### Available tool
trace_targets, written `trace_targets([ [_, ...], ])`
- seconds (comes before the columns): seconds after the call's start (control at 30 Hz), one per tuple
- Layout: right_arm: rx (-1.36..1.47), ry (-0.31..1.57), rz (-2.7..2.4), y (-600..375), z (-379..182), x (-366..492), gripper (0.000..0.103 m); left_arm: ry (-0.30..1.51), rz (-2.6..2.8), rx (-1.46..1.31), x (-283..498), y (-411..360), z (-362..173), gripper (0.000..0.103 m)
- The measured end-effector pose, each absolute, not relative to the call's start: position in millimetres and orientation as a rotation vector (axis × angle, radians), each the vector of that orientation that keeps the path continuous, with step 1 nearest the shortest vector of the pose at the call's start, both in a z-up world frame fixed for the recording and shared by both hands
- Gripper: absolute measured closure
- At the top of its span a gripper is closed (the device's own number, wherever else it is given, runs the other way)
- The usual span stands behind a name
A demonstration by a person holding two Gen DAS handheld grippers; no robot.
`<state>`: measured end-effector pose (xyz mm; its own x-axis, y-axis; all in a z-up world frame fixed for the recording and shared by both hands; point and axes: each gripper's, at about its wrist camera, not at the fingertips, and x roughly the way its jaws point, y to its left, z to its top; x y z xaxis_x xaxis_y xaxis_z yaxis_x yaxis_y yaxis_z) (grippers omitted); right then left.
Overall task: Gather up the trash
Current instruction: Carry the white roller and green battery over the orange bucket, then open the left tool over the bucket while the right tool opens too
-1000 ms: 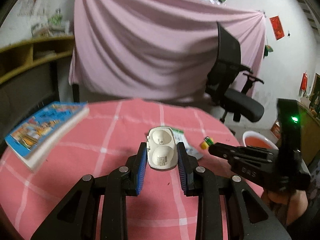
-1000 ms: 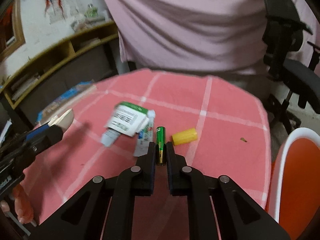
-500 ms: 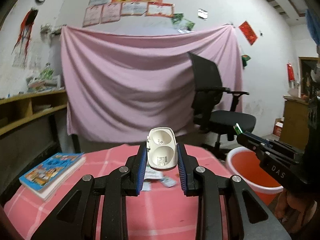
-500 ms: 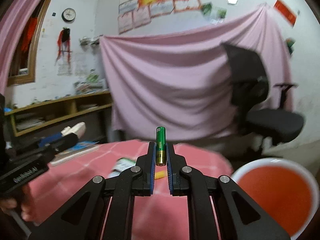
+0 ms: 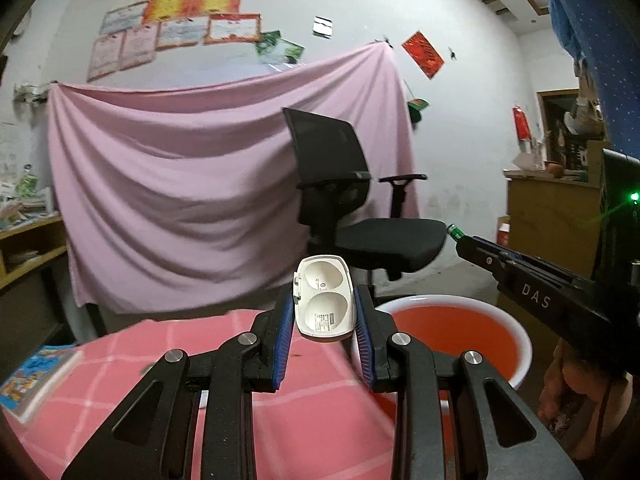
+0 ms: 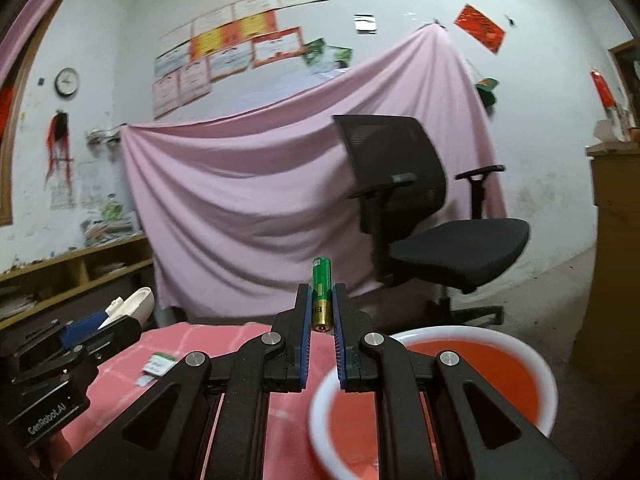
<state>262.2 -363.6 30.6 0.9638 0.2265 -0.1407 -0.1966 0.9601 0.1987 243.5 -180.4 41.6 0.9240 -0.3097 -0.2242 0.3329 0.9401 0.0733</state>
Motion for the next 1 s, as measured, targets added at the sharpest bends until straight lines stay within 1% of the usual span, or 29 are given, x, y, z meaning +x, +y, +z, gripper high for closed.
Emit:
trace_targets([
  [0.2,0.267,0.253,0.144,-399,20,277,0.094,0.293,-0.388,0.08,267,-213,37,0.078],
  [0.43,0.396,0.449,0.113,-431,-7,305,0.094,0.475,-0.448,0.029,305,-242,24,0.078],
  [0.5,0.422,0.48,0.107,-437,-12,307,0.094,0.536,-0.465,0.012,317,-249,20,0.078],
  [0.7,0.467,0.522,0.102,-449,-20,304,0.093,0.641,-0.487,0.01,331,-262,10,0.078],
  [1.0,0.471,0.54,0.099,-452,-21,304,0.093,0.66,-0.486,0.019,330,-266,7,0.078],
])
